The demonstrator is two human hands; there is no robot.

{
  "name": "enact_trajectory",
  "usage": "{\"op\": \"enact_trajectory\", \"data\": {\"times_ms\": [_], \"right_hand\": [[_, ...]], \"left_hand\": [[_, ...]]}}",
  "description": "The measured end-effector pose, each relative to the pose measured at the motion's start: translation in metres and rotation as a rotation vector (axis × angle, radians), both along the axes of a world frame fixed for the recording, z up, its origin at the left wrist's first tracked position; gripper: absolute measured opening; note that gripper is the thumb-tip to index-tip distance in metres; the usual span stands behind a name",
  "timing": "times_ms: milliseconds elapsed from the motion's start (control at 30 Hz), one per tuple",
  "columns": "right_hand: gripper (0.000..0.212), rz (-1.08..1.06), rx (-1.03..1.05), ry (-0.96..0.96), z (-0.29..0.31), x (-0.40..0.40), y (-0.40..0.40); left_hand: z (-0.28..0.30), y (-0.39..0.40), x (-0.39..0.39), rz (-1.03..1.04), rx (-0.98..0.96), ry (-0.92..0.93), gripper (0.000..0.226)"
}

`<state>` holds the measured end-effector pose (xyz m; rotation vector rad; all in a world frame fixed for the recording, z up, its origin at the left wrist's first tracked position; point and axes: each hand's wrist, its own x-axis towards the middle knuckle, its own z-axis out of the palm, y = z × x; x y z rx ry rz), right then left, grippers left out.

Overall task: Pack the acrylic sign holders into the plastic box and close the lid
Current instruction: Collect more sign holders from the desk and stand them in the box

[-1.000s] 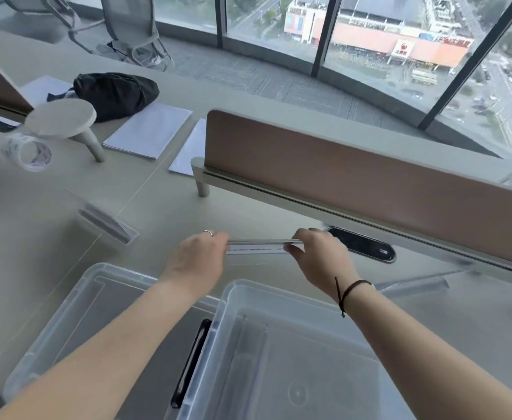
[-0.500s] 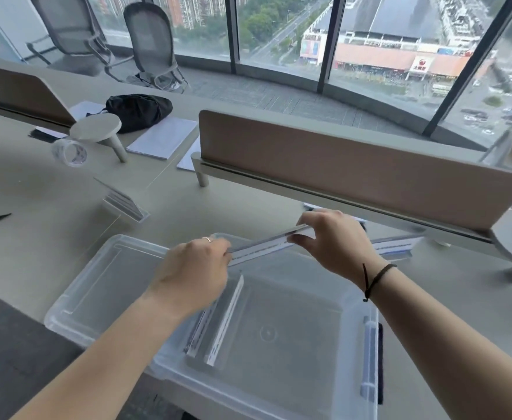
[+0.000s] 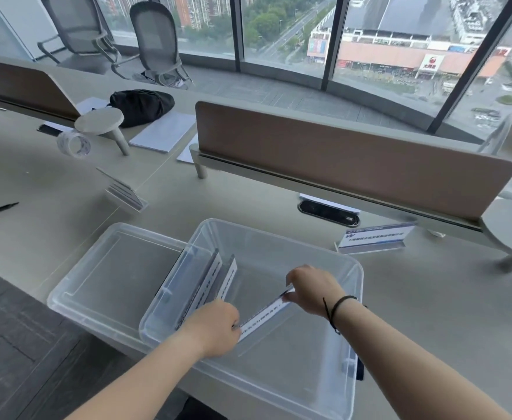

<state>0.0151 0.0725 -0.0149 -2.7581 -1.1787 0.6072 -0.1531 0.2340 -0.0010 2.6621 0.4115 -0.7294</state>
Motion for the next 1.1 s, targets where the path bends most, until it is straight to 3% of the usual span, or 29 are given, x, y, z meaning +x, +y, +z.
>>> {"op": "enact_trajectory", "data": {"times_ms": [300,433,600,700,900,1100], "right_hand": [[0.030,-0.121,0.028,0.097,-0.044,-0.014,0.008],[0.044,-0.270,0.149,0.176,-0.045,-0.021,0.008],[0.092,-0.745,0.407,0.581,-0.040,-0.040,0.012],[0.094,-0.905,0.434,0.890,-0.043,-0.055,0.021],[0.085,-0.905,0.473,1.126,-0.052,-0.070,0.038],[0.083,-0.826,0.435,1.147,-0.062,-0.064,0.051]], "left_hand": [[-0.031,0.003,-0.002,0.010,0.009,0.053,0.035],[-0.030,0.012,-0.001,-0.028,0.004,0.042,0.035],[-0.028,0.039,0.000,0.013,0.076,-0.255,0.034],[-0.034,0.052,0.000,0.058,0.107,-0.291,0.043],[-0.039,0.057,-0.004,0.150,0.096,-0.139,0.049],[-0.043,0.057,0.000,0.182,0.087,-0.140,0.046]]}}
